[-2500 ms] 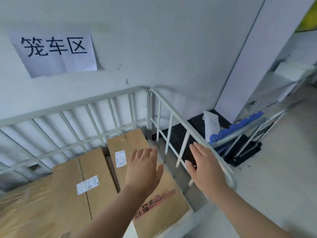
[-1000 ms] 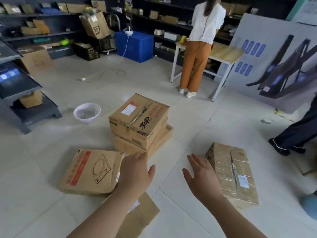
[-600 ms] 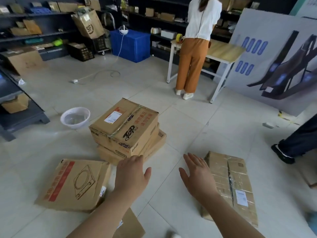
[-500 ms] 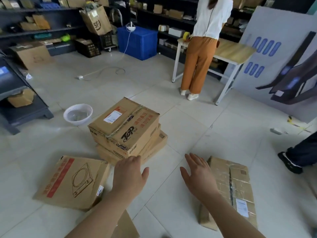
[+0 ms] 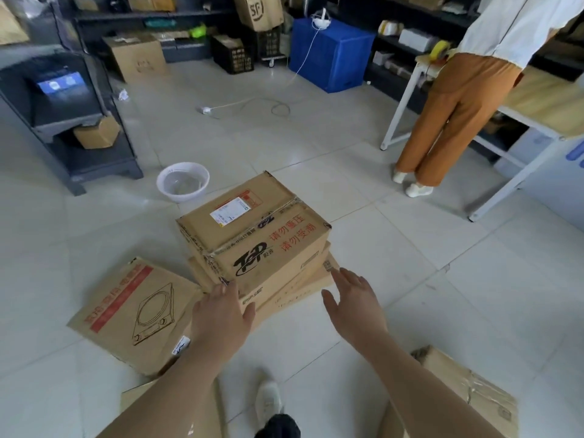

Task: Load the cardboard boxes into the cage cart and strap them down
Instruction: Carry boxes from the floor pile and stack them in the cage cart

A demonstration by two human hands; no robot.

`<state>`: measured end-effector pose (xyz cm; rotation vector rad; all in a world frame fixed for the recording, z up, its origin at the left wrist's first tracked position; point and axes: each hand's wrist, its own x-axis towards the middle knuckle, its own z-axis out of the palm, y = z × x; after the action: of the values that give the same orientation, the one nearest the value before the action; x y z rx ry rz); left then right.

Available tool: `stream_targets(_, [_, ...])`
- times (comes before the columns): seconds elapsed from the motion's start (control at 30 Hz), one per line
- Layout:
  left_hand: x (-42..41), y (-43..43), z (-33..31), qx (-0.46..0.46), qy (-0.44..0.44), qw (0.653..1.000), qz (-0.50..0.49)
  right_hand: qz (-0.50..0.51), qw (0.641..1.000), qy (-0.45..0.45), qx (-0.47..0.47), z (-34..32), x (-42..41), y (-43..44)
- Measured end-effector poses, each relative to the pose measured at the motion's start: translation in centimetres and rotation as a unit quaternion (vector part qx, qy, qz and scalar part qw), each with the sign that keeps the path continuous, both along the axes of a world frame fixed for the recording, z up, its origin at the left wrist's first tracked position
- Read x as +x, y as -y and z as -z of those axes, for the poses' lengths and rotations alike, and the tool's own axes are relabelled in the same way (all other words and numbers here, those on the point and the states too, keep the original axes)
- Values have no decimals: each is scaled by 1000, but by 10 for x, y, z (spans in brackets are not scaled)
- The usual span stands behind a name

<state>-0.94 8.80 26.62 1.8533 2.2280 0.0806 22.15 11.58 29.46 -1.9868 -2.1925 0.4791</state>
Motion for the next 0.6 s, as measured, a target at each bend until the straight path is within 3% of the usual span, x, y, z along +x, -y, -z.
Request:
stream_targets(0.27, [-22,-103,83,-77,18,993,-89,-41,998,29,-46,80,-22,-154])
stream_targets(0.6, [-24,-175,184,-150,25,973,-176,-78,990,91,-81,198,-23,-280])
